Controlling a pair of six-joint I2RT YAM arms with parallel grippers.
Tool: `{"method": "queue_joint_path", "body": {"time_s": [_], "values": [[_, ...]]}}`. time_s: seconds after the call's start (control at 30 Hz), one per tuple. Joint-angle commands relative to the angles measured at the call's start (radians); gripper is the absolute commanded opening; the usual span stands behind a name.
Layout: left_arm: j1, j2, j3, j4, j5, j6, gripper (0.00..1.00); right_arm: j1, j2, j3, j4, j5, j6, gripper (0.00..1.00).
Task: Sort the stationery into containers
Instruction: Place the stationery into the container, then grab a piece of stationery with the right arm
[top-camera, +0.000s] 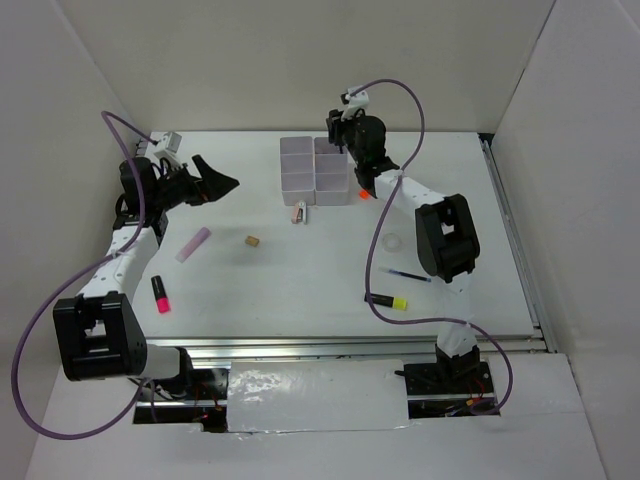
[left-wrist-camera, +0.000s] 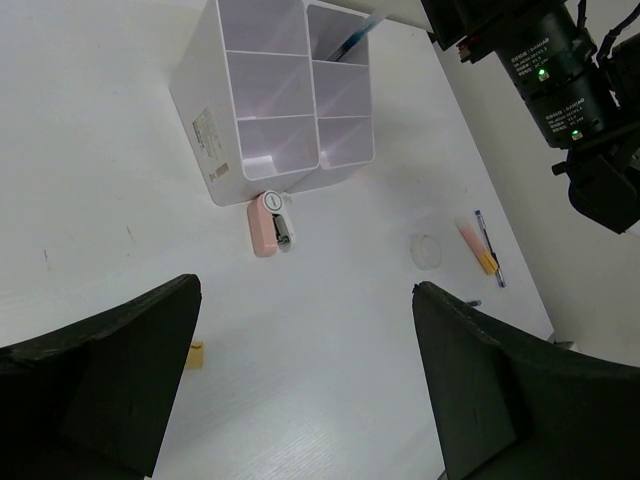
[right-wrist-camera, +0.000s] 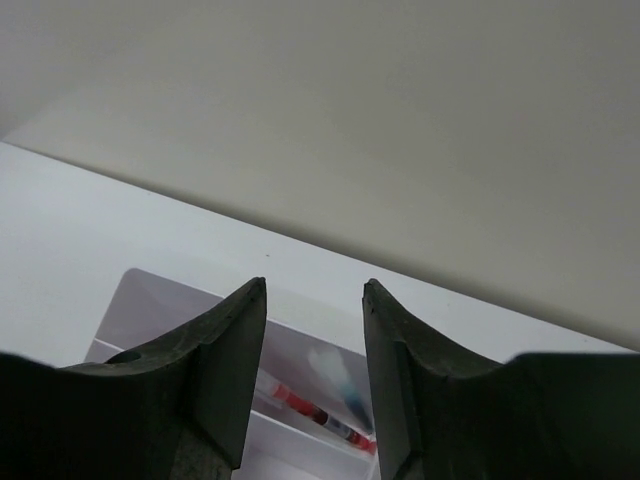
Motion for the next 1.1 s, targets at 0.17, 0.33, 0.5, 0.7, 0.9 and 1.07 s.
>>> {"method": "queue_joint_path", "body": {"time_s": [0.17, 0.33, 0.5, 0.7, 0.9, 1.07], "values": [[0.004, -0.008, 0.051, -0.030, 0.024, 0.096, 0.99, -0.028, -0.222, -0.093, -0.055, -0.018, -0.008, 0.53], [-0.005, -0.027, 0.048, -0.039, 0.104, 0.152, 0.96, -0.138, -0.466, -0.195, -0.411, -0.277, -0.100, 0.48], [-0.061, -0.016, 0.133, -0.249, 0.161, 0.364, 0.89, -0.162, -0.560, -0.100, -1.028, -0.462, -0.405, 0.31], [-0.069, 0.005, 0.175, -0.393, 0.153, 0.421, 0.91, -0.041, -0.608, -0.212, -1.476, -0.336, -0.635, 0.28], [-0.069, -0.004, 0.183, -0.478, 0.196, 0.495, 0.99, 0.081, -0.496, -0.252, -1.575, -0.189, -0.688, 0.42], [-0.069, -0.031, 0.149, -0.478, 0.199, 0.502, 0.99, 0.092, -0.384, -0.223, -1.578, -0.144, -0.686, 0.49]]}}
